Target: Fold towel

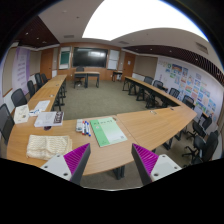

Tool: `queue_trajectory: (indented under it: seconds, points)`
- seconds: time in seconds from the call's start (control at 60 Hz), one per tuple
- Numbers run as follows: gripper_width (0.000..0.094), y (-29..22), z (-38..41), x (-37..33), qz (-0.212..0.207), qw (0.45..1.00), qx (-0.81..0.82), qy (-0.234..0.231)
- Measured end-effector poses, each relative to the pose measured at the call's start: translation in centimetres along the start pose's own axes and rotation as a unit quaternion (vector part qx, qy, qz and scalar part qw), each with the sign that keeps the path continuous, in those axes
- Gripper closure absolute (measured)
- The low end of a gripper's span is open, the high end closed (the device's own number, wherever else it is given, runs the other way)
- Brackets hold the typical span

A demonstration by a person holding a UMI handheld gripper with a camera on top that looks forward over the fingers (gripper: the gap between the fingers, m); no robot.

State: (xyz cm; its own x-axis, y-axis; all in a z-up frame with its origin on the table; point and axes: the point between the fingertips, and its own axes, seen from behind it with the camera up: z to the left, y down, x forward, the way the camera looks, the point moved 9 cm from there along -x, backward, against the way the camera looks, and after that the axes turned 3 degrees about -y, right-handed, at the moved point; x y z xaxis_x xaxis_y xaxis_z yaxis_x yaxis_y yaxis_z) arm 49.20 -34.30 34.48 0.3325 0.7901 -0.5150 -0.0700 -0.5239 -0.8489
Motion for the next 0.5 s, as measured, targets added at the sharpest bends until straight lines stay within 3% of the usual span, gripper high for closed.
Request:
queue_trajectory:
  seconds: [0.283, 0.5]
  points:
    - [0.0081, 6.2, 4.6, 0.1, 0.055, 0.998, -0.008, -0.001]
    - [0.0084, 13.4, 17.3, 0.9, 0.104, 0.991, -0.021, -0.082]
